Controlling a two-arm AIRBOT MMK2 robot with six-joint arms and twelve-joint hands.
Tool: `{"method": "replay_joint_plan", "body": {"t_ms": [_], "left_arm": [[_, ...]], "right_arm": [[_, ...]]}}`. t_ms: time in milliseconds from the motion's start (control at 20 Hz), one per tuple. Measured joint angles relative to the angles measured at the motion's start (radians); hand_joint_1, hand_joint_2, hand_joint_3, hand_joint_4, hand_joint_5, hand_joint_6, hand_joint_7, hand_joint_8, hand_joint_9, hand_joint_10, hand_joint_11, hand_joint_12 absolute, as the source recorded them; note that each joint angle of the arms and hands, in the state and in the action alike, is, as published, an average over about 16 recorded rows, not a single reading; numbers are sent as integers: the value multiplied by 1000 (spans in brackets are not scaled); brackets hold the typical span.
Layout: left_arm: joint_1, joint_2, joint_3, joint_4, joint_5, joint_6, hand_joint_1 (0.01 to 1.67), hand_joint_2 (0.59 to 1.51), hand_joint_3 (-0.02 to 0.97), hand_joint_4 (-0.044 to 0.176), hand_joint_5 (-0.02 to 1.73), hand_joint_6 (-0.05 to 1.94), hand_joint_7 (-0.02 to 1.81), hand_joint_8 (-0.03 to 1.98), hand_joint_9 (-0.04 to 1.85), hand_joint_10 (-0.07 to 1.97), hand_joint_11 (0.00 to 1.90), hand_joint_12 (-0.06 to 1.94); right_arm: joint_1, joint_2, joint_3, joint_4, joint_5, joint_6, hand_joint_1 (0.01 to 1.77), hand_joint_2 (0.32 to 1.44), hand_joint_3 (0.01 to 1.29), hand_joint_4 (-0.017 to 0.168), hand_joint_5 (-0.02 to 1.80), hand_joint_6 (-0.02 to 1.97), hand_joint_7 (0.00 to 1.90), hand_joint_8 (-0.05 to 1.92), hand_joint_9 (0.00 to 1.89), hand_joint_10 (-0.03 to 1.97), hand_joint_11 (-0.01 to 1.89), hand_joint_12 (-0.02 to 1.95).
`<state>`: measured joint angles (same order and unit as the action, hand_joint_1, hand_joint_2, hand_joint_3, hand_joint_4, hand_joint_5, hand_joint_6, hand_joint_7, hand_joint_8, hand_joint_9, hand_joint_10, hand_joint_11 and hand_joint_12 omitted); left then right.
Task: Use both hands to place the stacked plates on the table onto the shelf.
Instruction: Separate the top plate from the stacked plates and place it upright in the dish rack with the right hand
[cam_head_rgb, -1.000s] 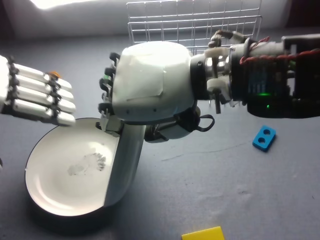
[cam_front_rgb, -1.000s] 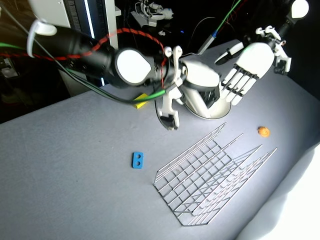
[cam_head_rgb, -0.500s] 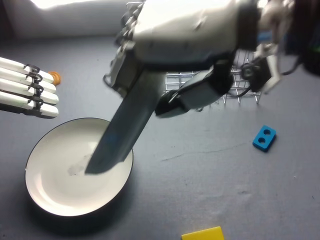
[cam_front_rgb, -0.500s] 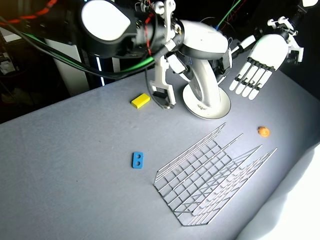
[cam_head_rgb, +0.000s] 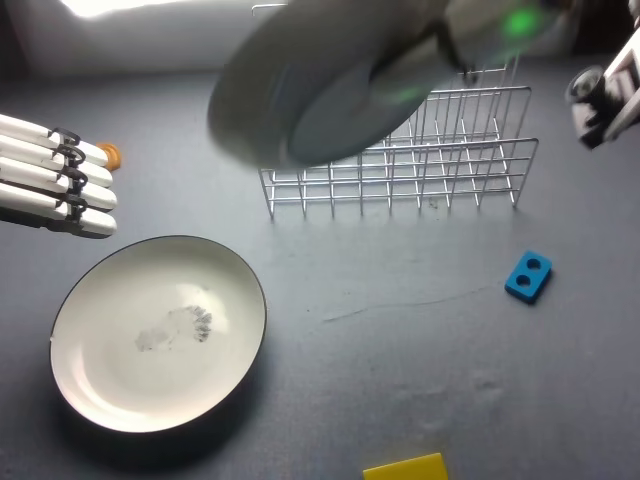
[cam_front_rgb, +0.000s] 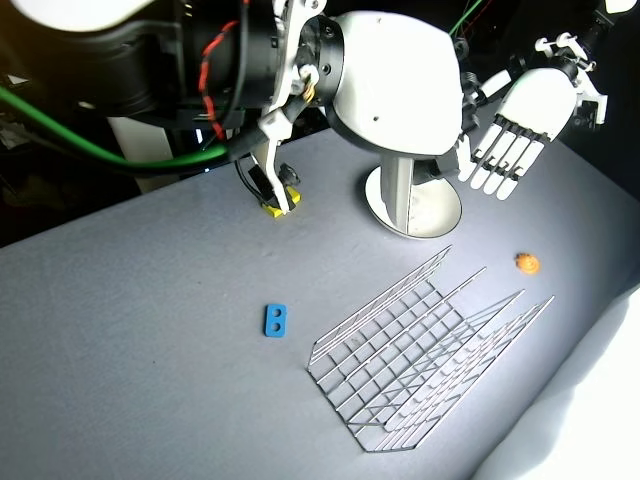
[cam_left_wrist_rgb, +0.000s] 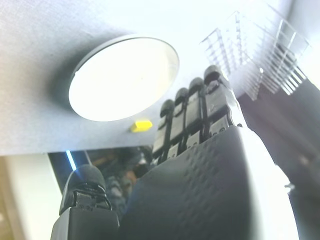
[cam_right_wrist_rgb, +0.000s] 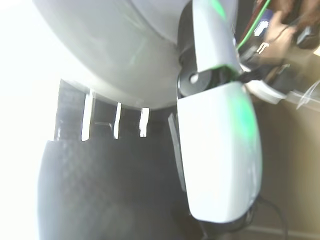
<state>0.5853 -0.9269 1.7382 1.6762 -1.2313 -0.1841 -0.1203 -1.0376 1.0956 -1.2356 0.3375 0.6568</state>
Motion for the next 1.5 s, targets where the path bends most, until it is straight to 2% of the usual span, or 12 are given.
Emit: {"method": "replay_joint_plan", "body": {"t_ms": [300,550,850,1250,1500], "left_arm": [[27,-2,-23,9,6,8,17,1142,10,6,64,15,53,9,37,6,25,59],[65,-11,-43,16,21,17,17,1146,11,5,63,15,58,9,42,5,21,71],[112,-31,-50,16,51,26,17,1143,11,6,56,16,53,9,39,5,18,83],[152,-64,-35,11,87,29,17,1141,11,4,52,16,49,9,35,5,21,46],[168,-76,-25,5,98,30,17,1144,11,2,56,15,56,8,40,5,21,36]], "right_arm": [[35,-6,106,1,-38,156,1263,986,13,8,945,1021,1005,896,1208,158,768,1168],[27,-42,197,5,-65,204,1263,988,13,8,940,1025,1012,891,1213,146,764,1167],[-21,-115,309,12,-87,227,1263,991,13,9,940,1025,1019,885,1217,133,767,1167],[-107,-216,444,37,-99,232,1263,997,13,9,930,1030,1017,895,1220,113,767,1166],[-150,-255,501,70,-94,231,1263,999,13,7,917,1038,1012,907,1225,103,768,1170]]}}
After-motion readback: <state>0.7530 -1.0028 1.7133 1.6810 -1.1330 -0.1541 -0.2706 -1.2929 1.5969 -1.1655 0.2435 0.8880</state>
